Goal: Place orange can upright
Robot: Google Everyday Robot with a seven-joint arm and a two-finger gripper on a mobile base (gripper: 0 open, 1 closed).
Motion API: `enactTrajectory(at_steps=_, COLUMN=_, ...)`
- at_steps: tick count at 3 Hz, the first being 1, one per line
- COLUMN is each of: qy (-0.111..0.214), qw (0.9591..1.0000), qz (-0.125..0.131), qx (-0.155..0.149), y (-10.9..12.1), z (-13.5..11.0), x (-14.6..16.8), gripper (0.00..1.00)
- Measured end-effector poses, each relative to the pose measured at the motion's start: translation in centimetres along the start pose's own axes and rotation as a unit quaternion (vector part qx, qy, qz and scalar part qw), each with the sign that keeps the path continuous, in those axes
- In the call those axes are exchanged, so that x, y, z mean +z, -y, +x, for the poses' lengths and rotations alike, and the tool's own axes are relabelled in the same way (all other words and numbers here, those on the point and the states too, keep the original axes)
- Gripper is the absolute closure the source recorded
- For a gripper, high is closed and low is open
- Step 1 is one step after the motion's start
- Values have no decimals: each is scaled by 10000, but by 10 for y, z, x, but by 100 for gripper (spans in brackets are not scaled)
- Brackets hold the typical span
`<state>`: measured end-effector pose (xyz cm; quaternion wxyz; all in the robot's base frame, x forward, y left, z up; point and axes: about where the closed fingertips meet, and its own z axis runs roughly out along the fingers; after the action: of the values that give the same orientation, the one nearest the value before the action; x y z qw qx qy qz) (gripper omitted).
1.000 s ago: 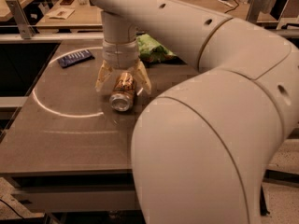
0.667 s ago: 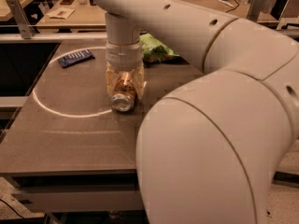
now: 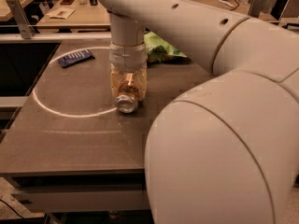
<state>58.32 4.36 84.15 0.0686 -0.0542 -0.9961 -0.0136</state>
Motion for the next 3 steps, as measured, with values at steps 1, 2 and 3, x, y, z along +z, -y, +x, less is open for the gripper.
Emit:
enactTrajectory(at_steps=1, qy=372, qw=9988, qz=-139, qx=-271, y=1, z=5, x=-28, gripper=100)
enactTrajectory(at_steps=2, qy=1015, qw=9888, qz=-523, qx=-963, y=9, z=20, x=-59, gripper=100)
enactTrajectory(at_steps=3, qy=1861, qw=9611, qz=-867, qx=-1847, y=11, z=33, x=-86, gripper=100)
